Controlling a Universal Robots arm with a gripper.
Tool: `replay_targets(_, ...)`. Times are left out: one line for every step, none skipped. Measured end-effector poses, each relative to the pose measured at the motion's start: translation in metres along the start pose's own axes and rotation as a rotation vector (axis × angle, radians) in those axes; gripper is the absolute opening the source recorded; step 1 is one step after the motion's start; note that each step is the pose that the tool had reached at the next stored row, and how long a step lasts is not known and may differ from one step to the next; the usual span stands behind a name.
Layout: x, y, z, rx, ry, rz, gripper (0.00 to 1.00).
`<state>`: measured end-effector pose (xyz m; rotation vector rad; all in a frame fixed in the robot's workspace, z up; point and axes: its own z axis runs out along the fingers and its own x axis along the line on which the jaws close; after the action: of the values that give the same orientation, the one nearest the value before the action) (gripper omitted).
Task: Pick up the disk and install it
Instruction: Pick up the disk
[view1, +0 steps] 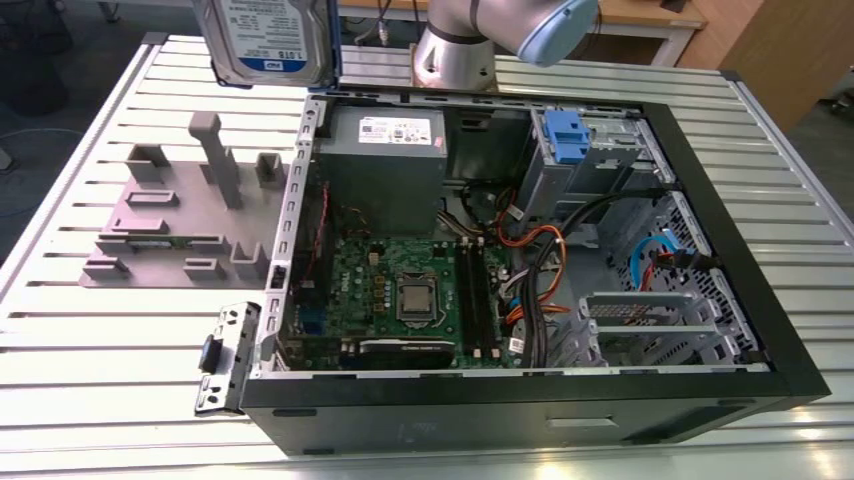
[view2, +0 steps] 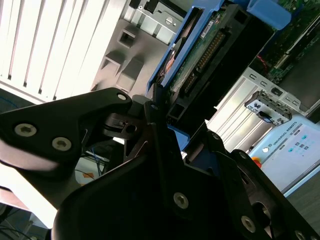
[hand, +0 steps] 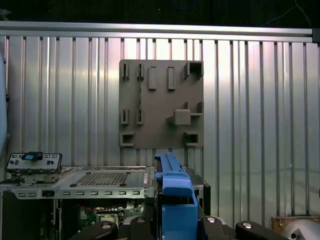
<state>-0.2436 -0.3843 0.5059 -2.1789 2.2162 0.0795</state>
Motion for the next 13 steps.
replay_targets(0.0,-0.0002,0.0,-0.0001,0.0,0.0,0.36)
replay_targets(0.0,-0.0005,0.0,0.0,0.0,0.0,0.36)
replay_targets(0.0,-0.0007,0.0,-0.0001,0.0001,0.0,0.36)
replay_targets(0.0,-0.0009,0.0,0.0,0.0,0.0,0.36)
replay_targets(0.0,-0.0011,0.0,0.0,0.0,0.0,0.36)
replay_targets(0.0,-0.0013,0.0,0.0,0.0,0.0,0.36)
replay_targets(0.0,-0.0015,0.0,0.0,0.0,0.0,0.36)
replay_targets(0.0,-0.0017,0.0,0.0,0.0,0.0,0.36)
replay_targets(0.0,-0.0019,0.0,-0.0001,0.0,0.0,0.36)
replay_targets(0.0,-0.0022,0.0,0.0,0.0,0.0,0.36)
replay_targets(0.0,-0.0024,0.0,0.0,0.0,0.0,0.36)
replay_targets(-0.0001,-0.0026,0.0,-0.0001,0.0,0.0,0.36)
replay_targets(-0.0001,-0.0028,-0.0001,-0.0001,0.0,0.0,0.36)
